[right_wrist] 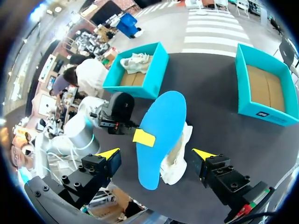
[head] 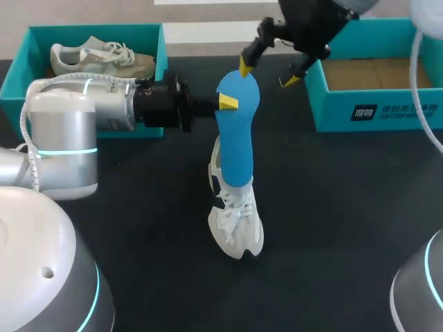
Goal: Take the shoe out of the shoebox, open the shoe tongue, remove and reinsert the insole, then place the shoe into the shoebox
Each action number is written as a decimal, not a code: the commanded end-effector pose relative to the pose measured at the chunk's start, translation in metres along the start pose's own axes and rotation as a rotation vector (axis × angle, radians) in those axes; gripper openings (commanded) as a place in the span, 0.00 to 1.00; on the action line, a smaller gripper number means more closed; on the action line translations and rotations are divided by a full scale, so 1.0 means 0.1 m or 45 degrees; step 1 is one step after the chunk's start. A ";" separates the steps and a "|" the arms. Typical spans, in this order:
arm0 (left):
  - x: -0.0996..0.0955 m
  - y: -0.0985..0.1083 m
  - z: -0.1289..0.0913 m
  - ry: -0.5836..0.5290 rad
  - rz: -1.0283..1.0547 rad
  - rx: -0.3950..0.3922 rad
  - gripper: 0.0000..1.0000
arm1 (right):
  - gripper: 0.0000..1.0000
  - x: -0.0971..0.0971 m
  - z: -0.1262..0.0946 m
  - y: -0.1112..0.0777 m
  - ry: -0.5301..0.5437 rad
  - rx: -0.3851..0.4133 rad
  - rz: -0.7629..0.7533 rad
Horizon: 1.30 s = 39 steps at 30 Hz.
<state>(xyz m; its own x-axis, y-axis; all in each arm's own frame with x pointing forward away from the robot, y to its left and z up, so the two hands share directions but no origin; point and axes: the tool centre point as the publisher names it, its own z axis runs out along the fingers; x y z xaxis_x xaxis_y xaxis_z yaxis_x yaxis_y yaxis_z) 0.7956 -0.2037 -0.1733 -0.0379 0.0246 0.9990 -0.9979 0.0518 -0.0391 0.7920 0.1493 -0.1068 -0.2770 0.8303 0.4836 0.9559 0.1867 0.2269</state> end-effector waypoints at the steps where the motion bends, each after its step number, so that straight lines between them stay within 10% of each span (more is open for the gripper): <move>1: 0.00 0.01 0.00 -0.003 -0.001 0.000 0.00 | 1.00 -0.22 0.06 -0.13 0.474 -0.041 -0.002; 19: 0.00 0.01 0.00 -0.003 -0.001 0.000 0.00 | 1.00 -0.32 0.10 -0.20 0.421 -0.051 0.045; 39: 0.00 0.01 0.00 -0.003 -0.001 0.000 0.00 | 1.00 -0.47 0.13 -0.06 0.657 -0.118 0.023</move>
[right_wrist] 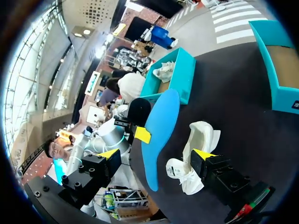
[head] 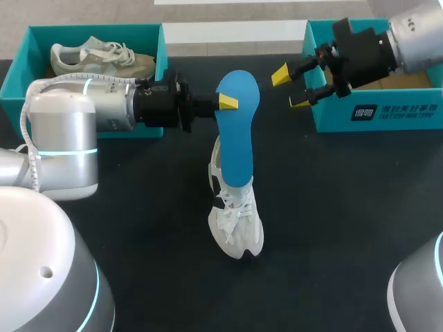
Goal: Take the shoe out of the shoebox, open the shoe tongue, remove and reinsert the insole, then place the shoe into the shoebox
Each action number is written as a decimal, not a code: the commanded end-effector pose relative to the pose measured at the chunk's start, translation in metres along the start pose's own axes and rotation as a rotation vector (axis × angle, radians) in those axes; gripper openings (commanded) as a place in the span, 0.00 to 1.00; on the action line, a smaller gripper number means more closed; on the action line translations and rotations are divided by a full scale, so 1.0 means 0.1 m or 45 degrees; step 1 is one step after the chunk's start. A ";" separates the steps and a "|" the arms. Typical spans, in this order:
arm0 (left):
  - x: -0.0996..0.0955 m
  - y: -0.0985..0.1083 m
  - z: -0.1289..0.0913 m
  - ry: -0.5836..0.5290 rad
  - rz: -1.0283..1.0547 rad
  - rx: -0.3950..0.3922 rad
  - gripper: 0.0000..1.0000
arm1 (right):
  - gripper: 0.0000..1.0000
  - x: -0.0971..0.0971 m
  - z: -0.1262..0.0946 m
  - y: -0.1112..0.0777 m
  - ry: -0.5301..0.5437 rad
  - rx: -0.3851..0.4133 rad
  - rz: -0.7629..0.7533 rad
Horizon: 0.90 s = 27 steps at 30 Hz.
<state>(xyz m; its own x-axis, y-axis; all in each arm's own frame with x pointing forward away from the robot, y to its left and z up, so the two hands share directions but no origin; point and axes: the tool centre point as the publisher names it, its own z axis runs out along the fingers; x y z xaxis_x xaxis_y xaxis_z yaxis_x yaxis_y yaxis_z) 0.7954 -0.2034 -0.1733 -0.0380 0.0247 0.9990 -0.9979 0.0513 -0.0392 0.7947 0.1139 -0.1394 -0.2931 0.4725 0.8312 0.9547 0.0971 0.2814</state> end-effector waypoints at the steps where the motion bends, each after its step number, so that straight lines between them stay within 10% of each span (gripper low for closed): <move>1: 0.00 0.00 0.00 -0.003 -0.001 -0.001 0.00 | 1.00 -0.03 0.03 0.05 0.031 0.009 -0.004; 27: 0.00 0.00 0.00 -0.003 -0.001 -0.001 0.00 | 1.00 -0.24 0.04 0.05 0.259 -0.146 0.076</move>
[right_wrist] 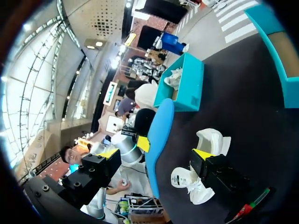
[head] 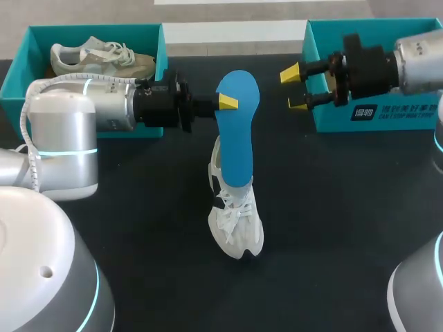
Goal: Take the shoe out of the shoebox, open the shoe tongue, remove and reinsert the insole, then place the shoe into the shoebox
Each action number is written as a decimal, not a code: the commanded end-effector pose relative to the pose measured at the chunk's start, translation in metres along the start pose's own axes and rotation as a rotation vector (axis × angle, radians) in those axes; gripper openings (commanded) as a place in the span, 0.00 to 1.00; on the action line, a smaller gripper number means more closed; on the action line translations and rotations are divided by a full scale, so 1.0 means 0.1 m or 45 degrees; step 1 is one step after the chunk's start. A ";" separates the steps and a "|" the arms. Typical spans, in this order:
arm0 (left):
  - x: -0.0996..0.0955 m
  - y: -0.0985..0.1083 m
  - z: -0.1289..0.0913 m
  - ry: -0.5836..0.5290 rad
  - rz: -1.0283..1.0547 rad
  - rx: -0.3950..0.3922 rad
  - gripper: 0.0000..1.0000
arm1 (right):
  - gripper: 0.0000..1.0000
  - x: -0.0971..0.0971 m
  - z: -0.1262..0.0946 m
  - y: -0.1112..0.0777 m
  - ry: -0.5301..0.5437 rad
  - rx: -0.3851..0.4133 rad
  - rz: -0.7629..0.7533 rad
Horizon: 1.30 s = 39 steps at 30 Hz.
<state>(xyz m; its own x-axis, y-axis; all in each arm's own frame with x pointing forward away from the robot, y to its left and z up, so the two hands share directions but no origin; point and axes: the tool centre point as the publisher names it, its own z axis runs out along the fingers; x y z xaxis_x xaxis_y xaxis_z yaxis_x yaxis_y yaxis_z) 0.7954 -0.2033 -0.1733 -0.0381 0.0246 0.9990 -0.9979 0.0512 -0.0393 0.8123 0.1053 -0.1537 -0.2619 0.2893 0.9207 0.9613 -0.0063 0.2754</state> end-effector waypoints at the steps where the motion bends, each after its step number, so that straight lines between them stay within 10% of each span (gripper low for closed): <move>1: 0.00 0.00 0.00 -0.003 -0.001 -0.001 0.00 | 1.00 -0.03 0.03 -0.08 0.019 -0.050 0.022; 20: 0.00 0.00 0.00 -0.003 -0.001 -0.001 0.00 | 1.00 -0.03 0.04 -0.11 0.039 -0.084 0.060; 29: 0.26 -0.10 -0.01 0.216 0.447 0.029 0.00 | 1.00 -0.03 0.04 -0.11 0.039 -0.084 0.060; 39: 0.42 -0.17 -0.05 0.135 1.176 0.019 0.00 | 1.00 -0.03 0.04 -0.11 0.039 -0.084 0.060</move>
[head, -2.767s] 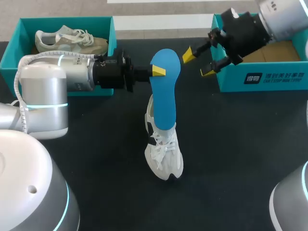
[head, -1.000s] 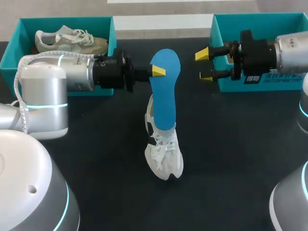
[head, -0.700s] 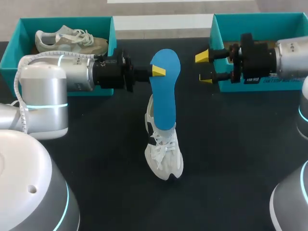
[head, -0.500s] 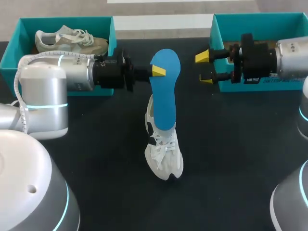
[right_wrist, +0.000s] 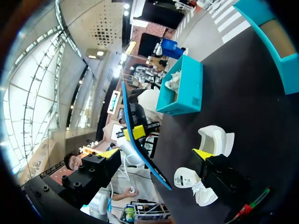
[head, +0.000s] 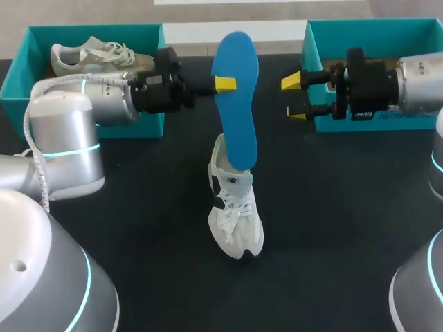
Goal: Take the shoe out of the shoebox, open the shoe tongue, remove and reinsert the insole, then place the shoe into the shoebox
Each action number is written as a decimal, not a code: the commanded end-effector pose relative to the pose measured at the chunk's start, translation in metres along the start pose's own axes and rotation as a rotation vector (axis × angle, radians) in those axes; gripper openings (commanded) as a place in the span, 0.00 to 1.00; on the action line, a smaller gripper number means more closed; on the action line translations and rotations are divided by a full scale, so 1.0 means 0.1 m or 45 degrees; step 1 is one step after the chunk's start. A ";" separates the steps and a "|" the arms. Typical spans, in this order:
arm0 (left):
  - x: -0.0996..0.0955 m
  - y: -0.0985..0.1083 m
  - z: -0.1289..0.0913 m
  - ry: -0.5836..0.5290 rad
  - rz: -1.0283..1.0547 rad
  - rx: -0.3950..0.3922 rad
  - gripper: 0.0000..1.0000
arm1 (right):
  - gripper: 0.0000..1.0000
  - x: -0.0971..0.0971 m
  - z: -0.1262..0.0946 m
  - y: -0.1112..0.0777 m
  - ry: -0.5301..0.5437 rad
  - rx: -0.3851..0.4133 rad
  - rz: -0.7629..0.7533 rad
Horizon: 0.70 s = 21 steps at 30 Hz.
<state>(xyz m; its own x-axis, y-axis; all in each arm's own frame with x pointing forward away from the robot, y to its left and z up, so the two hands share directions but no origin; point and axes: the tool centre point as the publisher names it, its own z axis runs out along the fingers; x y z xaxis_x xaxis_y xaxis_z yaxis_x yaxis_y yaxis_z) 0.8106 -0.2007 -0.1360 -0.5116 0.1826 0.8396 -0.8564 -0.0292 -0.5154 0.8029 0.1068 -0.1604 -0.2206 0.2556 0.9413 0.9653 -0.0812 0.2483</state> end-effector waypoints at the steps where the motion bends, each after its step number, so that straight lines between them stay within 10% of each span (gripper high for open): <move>1: 0.07 -0.04 -0.02 -0.027 0.649 -0.077 0.00 | 1.00 0.00 0.02 0.00 -0.003 -0.002 0.000; 7: 0.02 -0.04 -0.09 -0.036 1.278 -0.119 0.00 | 1.00 0.00 0.02 0.00 -0.003 -0.002 0.000; 21: -0.02 -0.09 -0.11 -0.095 1.262 -0.093 0.00 | 1.00 0.00 0.02 0.00 -0.003 -0.002 0.000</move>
<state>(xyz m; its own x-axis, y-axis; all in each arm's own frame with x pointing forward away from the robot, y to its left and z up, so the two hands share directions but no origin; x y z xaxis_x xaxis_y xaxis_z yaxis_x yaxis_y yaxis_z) 0.8239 -0.1897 -0.1359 -0.9519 0.1010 0.2893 -0.2966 -0.0671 -0.9526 0.8029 0.1065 -0.1601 -0.2211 0.2558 0.9411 0.9651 -0.0813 0.2489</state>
